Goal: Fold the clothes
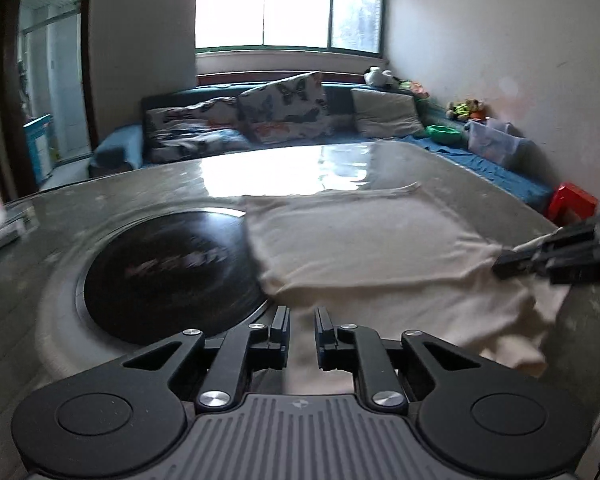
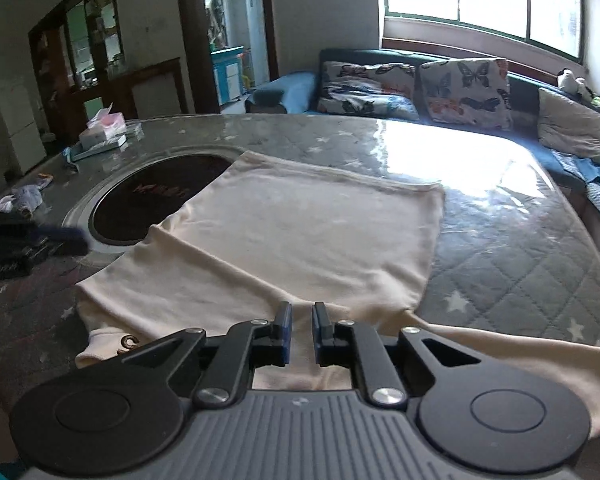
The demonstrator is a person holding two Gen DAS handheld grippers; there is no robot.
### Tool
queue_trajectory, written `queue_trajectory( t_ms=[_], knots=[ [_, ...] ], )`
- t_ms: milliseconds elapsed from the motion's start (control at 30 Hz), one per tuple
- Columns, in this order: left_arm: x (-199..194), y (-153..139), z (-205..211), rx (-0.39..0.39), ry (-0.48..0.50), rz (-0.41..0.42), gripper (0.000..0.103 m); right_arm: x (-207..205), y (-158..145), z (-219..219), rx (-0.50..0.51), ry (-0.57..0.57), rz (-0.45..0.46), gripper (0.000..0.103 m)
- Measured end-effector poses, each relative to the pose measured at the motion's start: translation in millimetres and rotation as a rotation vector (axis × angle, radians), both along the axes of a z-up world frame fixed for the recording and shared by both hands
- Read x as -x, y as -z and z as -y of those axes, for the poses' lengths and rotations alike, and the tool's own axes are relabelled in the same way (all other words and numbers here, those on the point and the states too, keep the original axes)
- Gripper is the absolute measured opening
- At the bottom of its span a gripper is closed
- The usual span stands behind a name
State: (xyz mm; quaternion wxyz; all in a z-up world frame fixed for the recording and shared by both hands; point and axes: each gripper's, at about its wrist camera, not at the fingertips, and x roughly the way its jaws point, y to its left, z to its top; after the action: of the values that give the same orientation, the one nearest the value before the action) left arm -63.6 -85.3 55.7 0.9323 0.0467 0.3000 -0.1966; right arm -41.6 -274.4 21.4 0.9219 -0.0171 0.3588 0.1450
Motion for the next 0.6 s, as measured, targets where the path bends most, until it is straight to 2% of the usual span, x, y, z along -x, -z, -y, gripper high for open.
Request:
queue_trajectory(
  t_ms=[100,267,533,600],
  knots=[
    [-20,6,19,0.008,0.021,-0.021,0.015,-6,7,-2,-0.002,-0.010,-0.011,0.010],
    [-48,28,31,-0.060,-0.040,-0.064,0.015,-16,18,6,0.002,0.012,-0.047,0.011],
    [-46,32,28,-0.079,-0.047,-0.043,0.018,-6,20,12,0.011,0.011,-0.049,0.017],
    [-46,29,29,-0.081,-0.053,-0.044,0.025,-1,15,18,-0.014,0.027,-0.035,0.017]
  ],
)
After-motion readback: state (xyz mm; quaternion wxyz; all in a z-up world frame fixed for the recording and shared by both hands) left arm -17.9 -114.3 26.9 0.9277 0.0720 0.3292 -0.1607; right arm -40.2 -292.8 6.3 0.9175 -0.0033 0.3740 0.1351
